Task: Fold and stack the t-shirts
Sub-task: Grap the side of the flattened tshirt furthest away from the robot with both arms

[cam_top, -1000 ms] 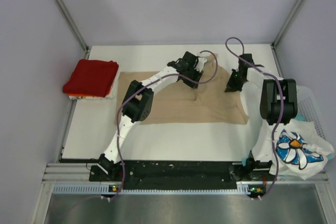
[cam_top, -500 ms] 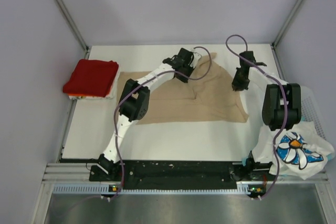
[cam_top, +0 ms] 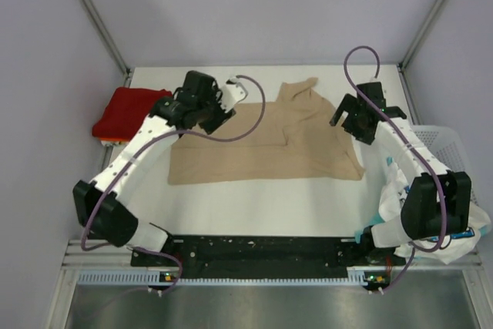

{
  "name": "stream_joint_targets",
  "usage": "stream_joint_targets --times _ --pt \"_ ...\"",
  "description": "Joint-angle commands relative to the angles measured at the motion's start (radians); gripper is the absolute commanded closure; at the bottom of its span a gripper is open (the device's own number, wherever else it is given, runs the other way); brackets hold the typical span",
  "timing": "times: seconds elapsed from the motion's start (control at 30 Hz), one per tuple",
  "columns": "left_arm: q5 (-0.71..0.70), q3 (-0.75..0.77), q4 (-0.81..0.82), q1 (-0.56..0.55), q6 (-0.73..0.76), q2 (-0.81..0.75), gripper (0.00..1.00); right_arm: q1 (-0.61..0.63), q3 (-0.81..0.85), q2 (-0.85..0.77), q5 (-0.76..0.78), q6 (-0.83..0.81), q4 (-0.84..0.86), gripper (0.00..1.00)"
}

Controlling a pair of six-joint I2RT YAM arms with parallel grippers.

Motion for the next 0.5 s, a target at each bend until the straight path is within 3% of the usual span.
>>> stream_joint_targets --times 0.0,0.17,0.3,0.47 --pt "-0.007 -0.287 -0.202 0.060 0.090 -0.184 0.47 0.003 -0.137 -0.073 -0.069 0.163 0.010 0.07" --pt "-0.060 -0.628 -0.116 0.115 0.114 -0.370 0.48 0.036 -0.194 -0.084 -0.071 0.177 0.009 0.11" --pt "-0.108 -0.764 0.008 0.118 0.142 -0.465 0.48 0.046 -0.249 -0.162 0.046 0.167 -0.019 0.12" --pt "-0.048 -0.883 0.166 0.157 0.275 -0.488 0.47 0.046 -0.297 -0.202 0.092 0.184 -0.048 0.13"
